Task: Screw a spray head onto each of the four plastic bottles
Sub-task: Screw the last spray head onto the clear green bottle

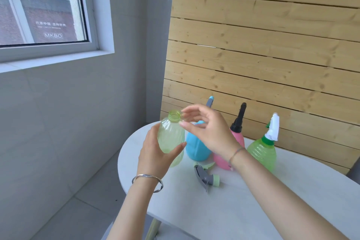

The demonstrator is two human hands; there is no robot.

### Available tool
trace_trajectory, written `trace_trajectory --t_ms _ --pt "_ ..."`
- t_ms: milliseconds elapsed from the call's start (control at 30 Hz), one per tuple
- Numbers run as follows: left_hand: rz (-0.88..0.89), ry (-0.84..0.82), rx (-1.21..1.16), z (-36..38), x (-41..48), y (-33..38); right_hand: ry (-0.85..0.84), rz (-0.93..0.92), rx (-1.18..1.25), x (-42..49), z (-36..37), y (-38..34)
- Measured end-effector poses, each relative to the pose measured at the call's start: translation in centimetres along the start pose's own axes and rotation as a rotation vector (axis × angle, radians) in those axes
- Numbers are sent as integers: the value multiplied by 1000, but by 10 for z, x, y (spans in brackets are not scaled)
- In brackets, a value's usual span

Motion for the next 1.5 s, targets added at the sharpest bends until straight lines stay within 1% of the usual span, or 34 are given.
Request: trace_trajectory --t_ms 67,133,200,233,333,467,533,600,667,767,900,1067,1167,1300,1367,1500 --pt "-16 -14 -11 -1 -5 0 -44 107 -97 -23 -14 26" --pt "-30 -23 -9 -1 -10 1 -180 279 -325 -48 -21 66" --pt "-31 -33 -1 -1 -15 5 -308 391 -495 -70 -21 102" --pt "-31 -43 3 1 -18 8 -333 409 -539 -78 -21 113" --pt "-25 -79 20 5 -25 15 -334 406 -598 -88 -16 128" --pt "-19 -108 35 9 -32 20 -330 366 -755 -91 -10 134" --pt "-21 -118 35 10 -35 20 -320 348 -770 -93 -10 133" --pt "-30 -122 28 9 -36 19 -260 343 -655 -92 -18 124" --pt "-47 -119 21 8 -36 16 -154 329 -446 -88 -35 106" --pt "-47 -136 29 11 -37 17 10 294 -103 -81 -67 66" --pt "-39 -212 62 25 -42 21 238 224 411 -77 -107 18" --pt "-21 -298 121 43 -52 24 387 96 834 -77 -143 -19" --pt "-23 -313 128 46 -54 25 464 31 994 -79 -157 -32" --pt "-16 -325 123 49 -56 26 536 -32 1112 -81 -171 -37" --pt "-9 -328 124 50 -57 27 551 -43 1127 -80 -171 -37" --pt "18 -341 115 53 -58 32 571 -46 1065 -77 -161 -32"
Point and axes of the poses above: each hand's wrist, its own x-axis towards the middle knuckle, its own z-axis out of the palm, y = z × x, the point moved 7 cm from there along x, towards the middle knuckle, and after that the axes turned 2 degrees about z, right-handed, at the moved point
